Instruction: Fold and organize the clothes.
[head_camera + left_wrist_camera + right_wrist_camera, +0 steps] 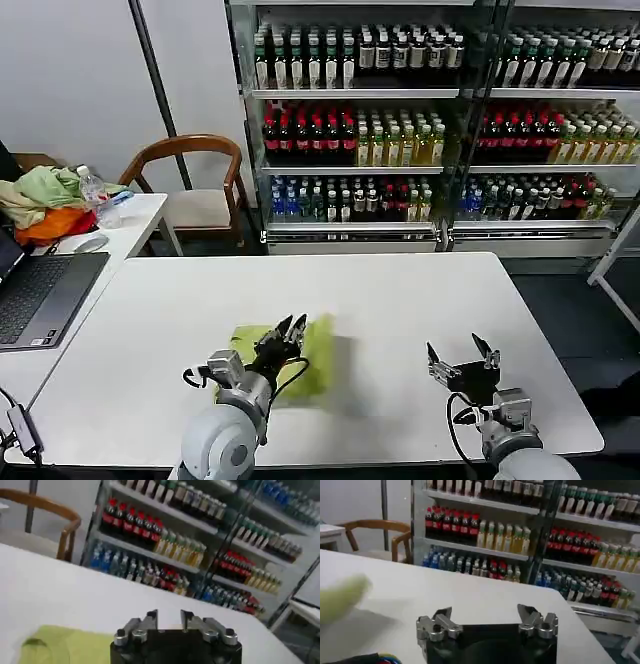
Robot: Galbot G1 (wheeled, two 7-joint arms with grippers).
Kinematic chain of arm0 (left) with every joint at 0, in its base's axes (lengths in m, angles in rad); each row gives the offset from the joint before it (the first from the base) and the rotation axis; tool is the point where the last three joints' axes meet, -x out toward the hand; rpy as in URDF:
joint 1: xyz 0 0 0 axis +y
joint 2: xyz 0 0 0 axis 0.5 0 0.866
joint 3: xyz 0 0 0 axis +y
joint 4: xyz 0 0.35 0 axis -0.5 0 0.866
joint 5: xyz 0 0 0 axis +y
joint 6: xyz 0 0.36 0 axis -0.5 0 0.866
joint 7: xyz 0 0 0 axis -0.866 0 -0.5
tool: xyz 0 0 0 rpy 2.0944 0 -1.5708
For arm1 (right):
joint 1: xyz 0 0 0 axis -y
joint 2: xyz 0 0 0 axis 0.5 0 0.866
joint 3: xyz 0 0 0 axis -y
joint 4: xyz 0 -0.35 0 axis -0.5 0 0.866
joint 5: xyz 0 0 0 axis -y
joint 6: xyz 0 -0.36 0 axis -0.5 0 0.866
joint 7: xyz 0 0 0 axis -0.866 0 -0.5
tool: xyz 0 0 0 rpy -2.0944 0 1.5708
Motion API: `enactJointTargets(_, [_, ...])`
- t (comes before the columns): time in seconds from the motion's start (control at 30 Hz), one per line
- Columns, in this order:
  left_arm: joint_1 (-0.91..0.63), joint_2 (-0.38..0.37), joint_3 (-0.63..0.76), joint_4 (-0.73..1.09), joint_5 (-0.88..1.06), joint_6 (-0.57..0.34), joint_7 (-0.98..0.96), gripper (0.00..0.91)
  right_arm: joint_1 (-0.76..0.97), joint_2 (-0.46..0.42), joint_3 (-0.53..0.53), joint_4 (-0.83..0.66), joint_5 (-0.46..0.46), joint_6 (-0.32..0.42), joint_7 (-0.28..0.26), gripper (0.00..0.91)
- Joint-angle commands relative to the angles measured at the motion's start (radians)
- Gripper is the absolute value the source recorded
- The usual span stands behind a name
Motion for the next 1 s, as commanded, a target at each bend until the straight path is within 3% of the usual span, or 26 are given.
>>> enactJointTargets(0.03, [0.026, 0.107, -0.121, -0.138, 0.028, -0.126, 0.129, 0.907, 0.052, 0.018, -0.051, -0.029, -0.004, 0.001, -0.008, 0.907])
enactJointTargets(0.13, [0.103, 0.232, -0.305, -0.122, 0.076, -0.180, 0.198, 0.907, 0.083, 0.038, -0.119, -0.053, 0.029, 0.000, -0.006, 0.907])
enactJointTargets(0.27, [0.198, 0.271, -0.444, -0.070, 0.119, -0.236, 0.276, 0.907, 0.163, 0.072, -0.241, -0.103, 0.190, -0.054, 0.011, 0.907])
enactJointTargets(0.33, [0.222, 0.270, -0.502, -0.022, 0.195, -0.280, 0.326, 0.907, 0.182, 0.079, -0.267, -0.121, 0.226, -0.065, 0.009, 0.907])
enactJointTargets(0.4, [0.241, 0.270, -0.523, -0.007, 0.230, -0.281, 0.346, 0.907, 0.224, 0.093, -0.317, -0.157, 0.304, -0.079, 0.002, 0.907])
enactJointTargets(0.6, [0.266, 0.243, -0.501, -0.009, 0.287, -0.283, 0.343, 0.907, 0.274, 0.128, -0.410, -0.277, 0.416, -0.083, 0.019, 0.907])
enactJointTargets(1.0, [0.271, 0.205, -0.436, 0.000, 0.327, -0.238, 0.279, 0.907, 0.301, 0.128, -0.437, -0.337, 0.479, -0.083, 0.040, 0.907])
